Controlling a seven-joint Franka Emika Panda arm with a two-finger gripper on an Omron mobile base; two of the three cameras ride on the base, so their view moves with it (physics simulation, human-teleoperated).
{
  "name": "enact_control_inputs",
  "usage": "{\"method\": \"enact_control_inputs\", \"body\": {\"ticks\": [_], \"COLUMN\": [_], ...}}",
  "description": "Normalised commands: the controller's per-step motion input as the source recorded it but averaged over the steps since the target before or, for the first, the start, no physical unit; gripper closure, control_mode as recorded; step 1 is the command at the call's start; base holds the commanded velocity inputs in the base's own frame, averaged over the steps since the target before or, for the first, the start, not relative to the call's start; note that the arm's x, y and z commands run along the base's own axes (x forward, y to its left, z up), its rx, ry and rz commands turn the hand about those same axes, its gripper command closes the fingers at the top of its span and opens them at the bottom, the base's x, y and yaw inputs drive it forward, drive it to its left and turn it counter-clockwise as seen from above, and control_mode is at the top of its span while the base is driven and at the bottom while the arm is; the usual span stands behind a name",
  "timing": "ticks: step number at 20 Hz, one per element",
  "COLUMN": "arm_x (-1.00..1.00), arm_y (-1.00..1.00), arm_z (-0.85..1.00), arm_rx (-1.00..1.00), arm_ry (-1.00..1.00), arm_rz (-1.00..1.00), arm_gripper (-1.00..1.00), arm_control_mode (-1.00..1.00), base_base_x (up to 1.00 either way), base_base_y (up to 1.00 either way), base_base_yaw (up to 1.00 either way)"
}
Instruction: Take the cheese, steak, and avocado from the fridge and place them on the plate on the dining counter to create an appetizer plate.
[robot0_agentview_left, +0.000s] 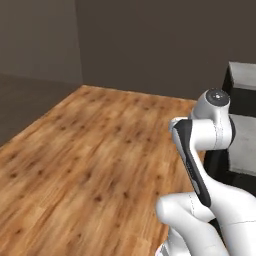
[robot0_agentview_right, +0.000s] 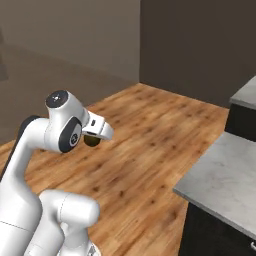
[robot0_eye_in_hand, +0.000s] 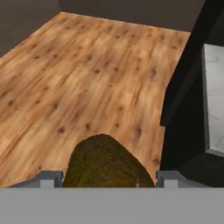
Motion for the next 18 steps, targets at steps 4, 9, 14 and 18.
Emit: {"method": "enact_control_inputs", "body": {"ticks": [4, 9, 14, 18], "arm_x": [0.0, 0.0, 0.0, 0.0], "arm_y": [0.0, 0.0, 0.0, 0.0], "arm_z": [0.0, 0.0, 0.0, 0.0], "arm_rx": [0.0, 0.0, 0.0, 0.0], "arm_ry": [0.0, 0.0, 0.0, 0.0], "arm_rz": [0.0, 0.0, 0.0, 0.0], "arm_gripper": [1.0, 1.0, 1.0, 1.0], "arm_control_mode": [1.0, 1.0, 1.0, 1.0], "base_base_x": [1.0, 1.0, 0.85, 0.6], "base_base_y": [0.31, 0.37, 0.59, 0.89], "base_base_yaw": [-0.46, -0.49, -0.5, -0.48]}}
